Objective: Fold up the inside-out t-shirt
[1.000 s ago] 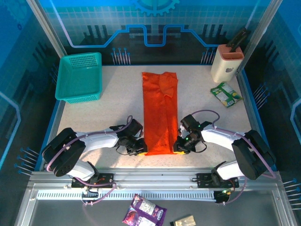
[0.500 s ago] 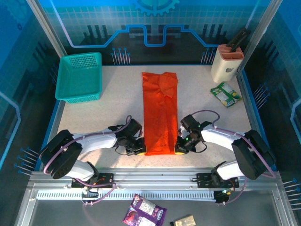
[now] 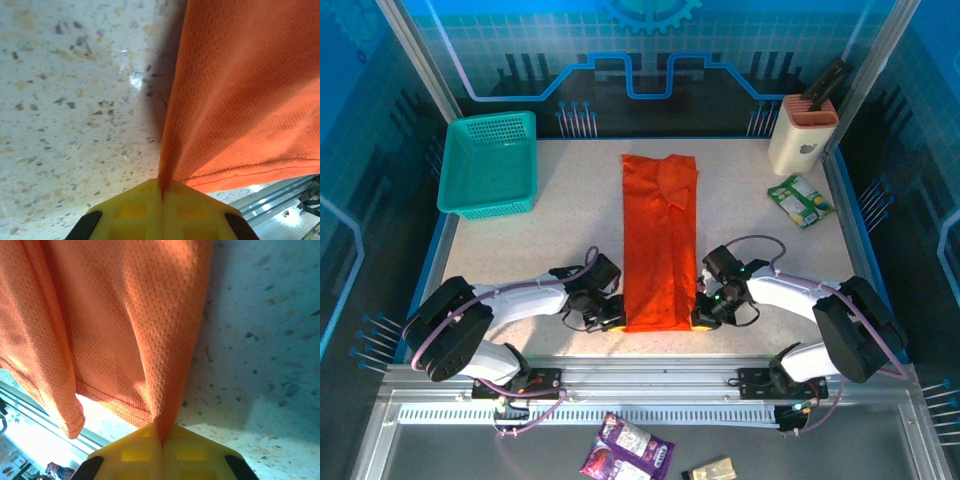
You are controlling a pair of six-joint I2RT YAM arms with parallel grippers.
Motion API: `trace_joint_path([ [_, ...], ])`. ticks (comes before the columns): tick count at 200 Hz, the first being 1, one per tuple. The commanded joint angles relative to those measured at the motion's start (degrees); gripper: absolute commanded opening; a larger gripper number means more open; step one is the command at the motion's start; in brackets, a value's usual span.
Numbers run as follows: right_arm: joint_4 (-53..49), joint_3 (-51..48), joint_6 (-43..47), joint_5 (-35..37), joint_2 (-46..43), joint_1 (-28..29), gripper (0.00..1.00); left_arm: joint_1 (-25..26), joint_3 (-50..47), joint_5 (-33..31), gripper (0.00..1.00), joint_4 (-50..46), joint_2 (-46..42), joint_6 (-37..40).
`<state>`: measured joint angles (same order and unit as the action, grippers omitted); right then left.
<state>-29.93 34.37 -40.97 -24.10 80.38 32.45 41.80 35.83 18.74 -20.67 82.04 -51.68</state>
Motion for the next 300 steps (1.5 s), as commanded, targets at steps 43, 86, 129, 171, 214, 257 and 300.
trace_joint_path([
  [43,-2.1,1.8,0.6,0.0,0.3,1.2,0.18,-1.5,0.3,-1.7,0.00,-5.1,-2.7,2.6],
  [86,-2.3,2.6,1.0,-0.1,1.2,1.3,0.19,-2.3,0.3,-1.6,0.00,-6.0,-3.2,3.2],
  [129,-2.5,2.7,1.2,-0.1,1.4,1.4,0.15,-2.6,0.1,-1.4,0.00,-5.5,-3.3,3.2],
  [171,-2.2,2.7,1.0,-0.1,1.7,1.6,0.13,-2.6,0.1,-1.0,0.00,-5.1,-2.8,3.2],
  [214,-2.2,2.7,1.0,-0.1,1.9,1.7,0.12,-2.6,-0.1,-0.9,0.00,-4.8,-2.9,2.9],
  [257,-2.0,2.7,0.8,-0.1,2.0,1.8,0.12,-2.6,-0.2,-0.8,0.00,-4.5,-2.9,2.9],
  [300,-1.6,2.7,0.6,-0.2,2.2,2.2,0.11,-2.6,-0.3,-0.9,0.00,-4.6,-2.7,2.8],
])
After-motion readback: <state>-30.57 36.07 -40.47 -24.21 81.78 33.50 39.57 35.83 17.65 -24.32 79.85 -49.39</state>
